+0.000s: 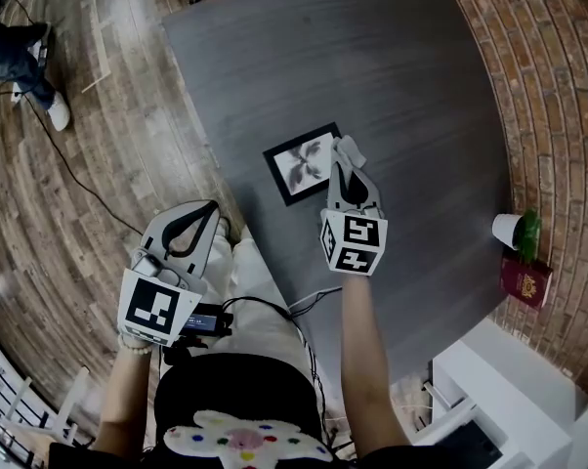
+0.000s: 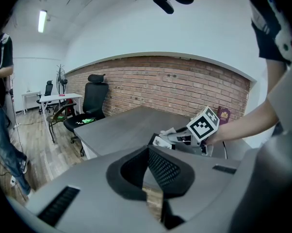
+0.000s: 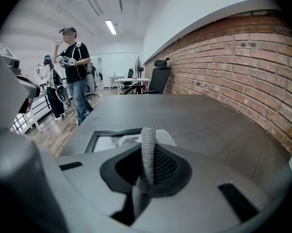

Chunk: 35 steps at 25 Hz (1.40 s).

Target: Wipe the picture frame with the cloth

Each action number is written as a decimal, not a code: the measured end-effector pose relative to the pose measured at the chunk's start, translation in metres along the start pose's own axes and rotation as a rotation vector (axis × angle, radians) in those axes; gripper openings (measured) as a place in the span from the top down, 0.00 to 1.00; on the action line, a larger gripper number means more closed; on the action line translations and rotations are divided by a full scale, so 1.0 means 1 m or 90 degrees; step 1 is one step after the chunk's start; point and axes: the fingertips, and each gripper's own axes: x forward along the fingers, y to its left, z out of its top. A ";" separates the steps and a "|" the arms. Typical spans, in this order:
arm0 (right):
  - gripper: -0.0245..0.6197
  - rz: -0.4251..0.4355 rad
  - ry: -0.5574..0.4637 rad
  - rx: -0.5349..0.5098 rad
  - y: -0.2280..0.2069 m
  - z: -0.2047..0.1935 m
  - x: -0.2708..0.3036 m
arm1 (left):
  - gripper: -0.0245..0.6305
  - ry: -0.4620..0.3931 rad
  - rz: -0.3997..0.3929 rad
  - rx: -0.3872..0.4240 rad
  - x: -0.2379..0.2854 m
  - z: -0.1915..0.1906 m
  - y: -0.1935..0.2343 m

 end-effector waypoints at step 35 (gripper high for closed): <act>0.92 0.157 -0.001 -0.067 0.093 -0.010 -0.006 | 0.95 0.004 0.001 -0.001 -0.003 -0.004 0.001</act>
